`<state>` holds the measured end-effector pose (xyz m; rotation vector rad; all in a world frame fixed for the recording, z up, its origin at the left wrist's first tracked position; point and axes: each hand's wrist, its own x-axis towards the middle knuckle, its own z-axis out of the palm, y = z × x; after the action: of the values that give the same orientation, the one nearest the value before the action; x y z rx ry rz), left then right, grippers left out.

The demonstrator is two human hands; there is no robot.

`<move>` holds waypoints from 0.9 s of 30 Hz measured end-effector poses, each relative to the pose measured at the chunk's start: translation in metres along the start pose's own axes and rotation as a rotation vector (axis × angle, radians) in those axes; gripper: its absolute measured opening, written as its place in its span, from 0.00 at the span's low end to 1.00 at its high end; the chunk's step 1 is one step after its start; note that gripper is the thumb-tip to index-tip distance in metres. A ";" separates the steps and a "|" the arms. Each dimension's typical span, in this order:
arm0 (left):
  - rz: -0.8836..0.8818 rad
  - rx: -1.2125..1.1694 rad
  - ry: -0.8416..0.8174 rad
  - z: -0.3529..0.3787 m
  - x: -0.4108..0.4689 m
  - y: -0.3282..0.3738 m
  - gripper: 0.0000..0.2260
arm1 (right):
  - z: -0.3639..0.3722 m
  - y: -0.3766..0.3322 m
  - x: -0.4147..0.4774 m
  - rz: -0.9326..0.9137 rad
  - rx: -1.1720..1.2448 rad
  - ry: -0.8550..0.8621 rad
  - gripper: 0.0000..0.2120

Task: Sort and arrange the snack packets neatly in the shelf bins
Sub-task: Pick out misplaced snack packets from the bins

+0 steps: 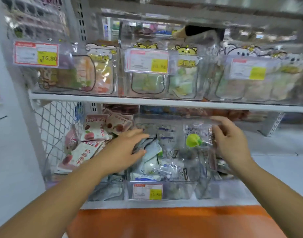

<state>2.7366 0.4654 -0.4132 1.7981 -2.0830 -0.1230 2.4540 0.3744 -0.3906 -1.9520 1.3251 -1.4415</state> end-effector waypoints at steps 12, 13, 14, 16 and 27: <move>-0.009 0.094 -0.024 0.009 0.006 -0.007 0.25 | -0.041 0.065 0.024 0.025 -0.713 -0.252 0.20; -0.019 0.066 -0.007 0.005 0.003 -0.010 0.25 | -0.042 0.056 0.025 0.028 -0.717 -0.193 0.18; -0.033 0.035 0.016 0.000 -0.001 -0.014 0.25 | -0.039 0.047 0.025 0.021 -0.696 -0.164 0.17; -0.061 0.001 0.072 -0.010 -0.013 -0.027 0.23 | -0.026 0.019 0.018 -0.060 -0.602 -0.182 0.13; -0.148 0.259 -0.031 -0.019 -0.073 -0.098 0.39 | 0.130 -0.118 -0.032 -0.564 -0.273 -0.899 0.10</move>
<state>2.8428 0.5224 -0.4429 2.1145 -2.0637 0.0833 2.6226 0.4304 -0.3729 -2.7869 0.5872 -0.3772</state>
